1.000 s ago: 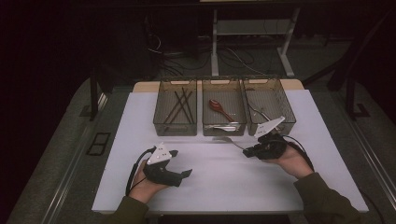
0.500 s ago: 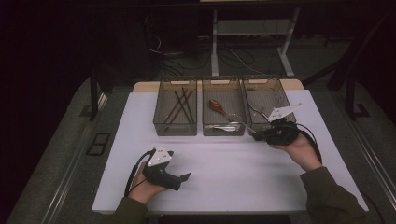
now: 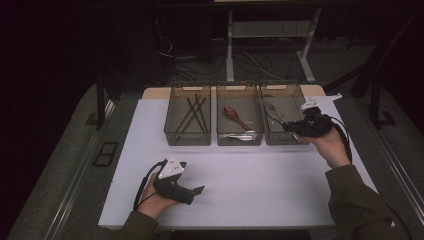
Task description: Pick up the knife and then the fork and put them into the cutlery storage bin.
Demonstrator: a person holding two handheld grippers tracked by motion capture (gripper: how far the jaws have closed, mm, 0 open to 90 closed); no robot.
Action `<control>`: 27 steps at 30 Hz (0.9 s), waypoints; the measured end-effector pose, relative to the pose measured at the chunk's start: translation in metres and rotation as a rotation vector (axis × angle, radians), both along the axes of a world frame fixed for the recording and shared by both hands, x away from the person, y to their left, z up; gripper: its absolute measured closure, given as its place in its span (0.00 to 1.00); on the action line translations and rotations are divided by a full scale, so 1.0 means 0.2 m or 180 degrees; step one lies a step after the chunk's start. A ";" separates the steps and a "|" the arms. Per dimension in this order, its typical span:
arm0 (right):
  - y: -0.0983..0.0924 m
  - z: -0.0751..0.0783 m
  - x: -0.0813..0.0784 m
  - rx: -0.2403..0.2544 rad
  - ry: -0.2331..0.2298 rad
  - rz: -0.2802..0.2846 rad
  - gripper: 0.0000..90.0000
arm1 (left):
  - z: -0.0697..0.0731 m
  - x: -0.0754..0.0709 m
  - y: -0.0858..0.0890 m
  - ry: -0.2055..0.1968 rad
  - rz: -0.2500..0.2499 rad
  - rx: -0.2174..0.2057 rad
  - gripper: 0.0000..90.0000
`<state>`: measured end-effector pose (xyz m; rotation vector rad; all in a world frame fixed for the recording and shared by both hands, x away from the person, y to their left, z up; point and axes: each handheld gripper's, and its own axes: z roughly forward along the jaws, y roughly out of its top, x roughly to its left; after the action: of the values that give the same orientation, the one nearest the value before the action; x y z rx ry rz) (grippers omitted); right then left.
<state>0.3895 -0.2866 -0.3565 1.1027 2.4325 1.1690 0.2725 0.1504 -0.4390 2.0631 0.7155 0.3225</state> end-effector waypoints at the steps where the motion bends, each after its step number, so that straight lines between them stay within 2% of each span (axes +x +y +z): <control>1: -0.01 0.00 0.01 -0.0014 0.0010 -0.0033 0.96 | 0.00 0.00 0.00 0.0003 0.0000 0.0000 0.00; 12: -0.07 0.00 0.17 -0.0105 0.0134 -0.0397 0.96 | 0.00 0.00 0.00 0.0004 -0.0017 0.0005 0.00; 19: -0.11 -0.05 0.28 -0.0259 0.0334 -0.0675 0.96 | 0.00 0.00 0.00 0.0006 -0.0022 -0.0004 0.00; 27: -0.10 -0.11 0.39 -0.0460 0.0512 -0.0822 0.96 | 0.00 0.00 -0.01 0.0009 -0.0038 -0.0014 0.00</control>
<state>0.4671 -0.3071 -0.3780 1.4609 2.3530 0.8418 0.2716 0.1483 -0.4387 2.0632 0.7048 0.3108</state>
